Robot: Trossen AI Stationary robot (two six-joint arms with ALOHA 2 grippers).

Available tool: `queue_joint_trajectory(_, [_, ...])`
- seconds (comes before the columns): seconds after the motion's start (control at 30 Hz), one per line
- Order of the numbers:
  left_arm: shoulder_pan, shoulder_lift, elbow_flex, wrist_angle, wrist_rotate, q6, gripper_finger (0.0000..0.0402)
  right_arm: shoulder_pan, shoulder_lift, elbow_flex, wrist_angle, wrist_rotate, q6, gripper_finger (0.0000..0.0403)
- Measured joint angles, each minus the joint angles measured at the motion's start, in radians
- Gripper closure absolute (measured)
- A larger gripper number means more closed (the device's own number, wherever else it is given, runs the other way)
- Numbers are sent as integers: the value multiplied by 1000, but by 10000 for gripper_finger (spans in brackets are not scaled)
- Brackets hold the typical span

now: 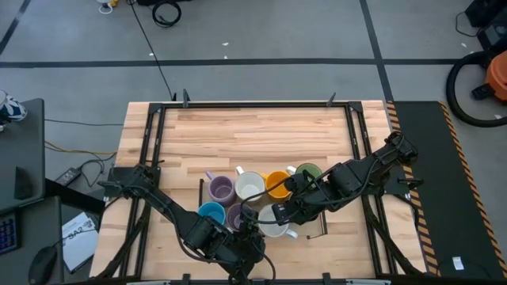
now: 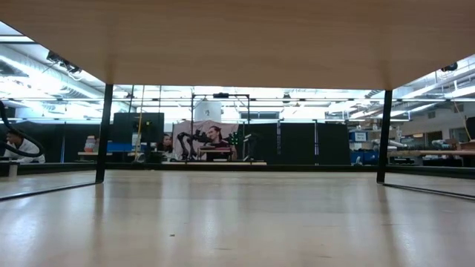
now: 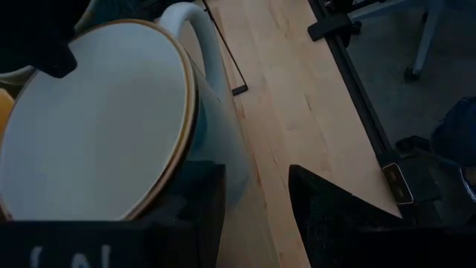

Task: Place coffee mugs
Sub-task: Put the blue white mug on the shelf

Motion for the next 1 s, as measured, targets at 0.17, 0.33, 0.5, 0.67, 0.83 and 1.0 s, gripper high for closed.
queue_joint_trajectory(0.17, [0,0,0,0,0,0,246,0,0,0,-2,0,0,311])
queue_joint_trajectory(0.33, [0,0,0,0,1,0,246,0,0,0,15,2,-2,311])
queue_joint_trajectory(0.5, [-1,0,0,-1,5,0,246,-1,0,0,47,4,-55,311])
queue_joint_trajectory(0.67, [-1,0,0,-1,4,-1,246,-1,0,0,47,4,-75,311])
queue_joint_trajectory(0.83, [0,0,0,-1,-12,-1,246,0,0,-1,32,26,-79,312])
queue_joint_trajectory(1.0, [1,0,0,0,-17,-1,246,0,0,-1,31,63,-79,312])
